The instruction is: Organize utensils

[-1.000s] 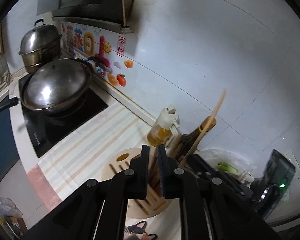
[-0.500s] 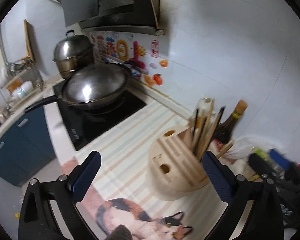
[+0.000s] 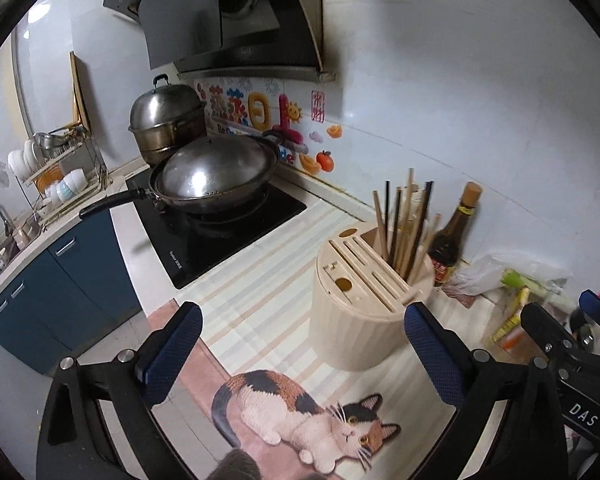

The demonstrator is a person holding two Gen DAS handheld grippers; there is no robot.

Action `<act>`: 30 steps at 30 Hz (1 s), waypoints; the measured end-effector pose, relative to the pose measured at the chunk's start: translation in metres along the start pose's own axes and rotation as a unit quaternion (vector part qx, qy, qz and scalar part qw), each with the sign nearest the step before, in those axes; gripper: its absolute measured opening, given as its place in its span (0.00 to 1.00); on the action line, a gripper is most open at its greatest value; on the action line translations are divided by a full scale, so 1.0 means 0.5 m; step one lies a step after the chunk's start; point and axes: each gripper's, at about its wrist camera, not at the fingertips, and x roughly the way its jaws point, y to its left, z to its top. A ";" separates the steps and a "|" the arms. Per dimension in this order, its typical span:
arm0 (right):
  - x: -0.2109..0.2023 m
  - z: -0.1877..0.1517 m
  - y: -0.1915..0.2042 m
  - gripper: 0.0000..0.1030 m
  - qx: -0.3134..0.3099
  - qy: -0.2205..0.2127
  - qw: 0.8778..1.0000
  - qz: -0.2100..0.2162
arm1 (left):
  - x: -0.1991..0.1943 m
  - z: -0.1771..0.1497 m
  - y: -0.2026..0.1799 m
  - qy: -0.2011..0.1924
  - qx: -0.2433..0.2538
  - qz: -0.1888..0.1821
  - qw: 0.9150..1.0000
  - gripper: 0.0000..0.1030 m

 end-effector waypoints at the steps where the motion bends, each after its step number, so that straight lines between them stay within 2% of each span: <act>1: -0.028 -0.009 0.004 1.00 0.004 -0.002 1.000 -0.002 | -0.024 -0.008 0.005 -0.005 0.003 -0.003 1.000 1.00; 10: -0.266 -0.078 0.039 1.00 0.016 -0.026 0.999 -0.028 | -0.224 -0.085 0.045 -0.030 0.027 -0.032 0.999 1.00; 18: -0.459 -0.160 0.069 1.00 0.023 -0.044 0.997 -0.052 | -0.365 -0.144 0.095 -0.044 0.031 -0.042 0.998 1.00; 25: -0.556 -0.204 0.085 1.00 0.018 -0.055 0.997 -0.053 | -0.454 -0.180 0.120 -0.055 0.028 -0.051 0.997 1.00; 30: -0.601 -0.214 0.088 1.00 0.013 -0.064 0.997 -0.041 | -0.488 -0.195 0.117 -0.060 0.031 -0.051 0.996 1.00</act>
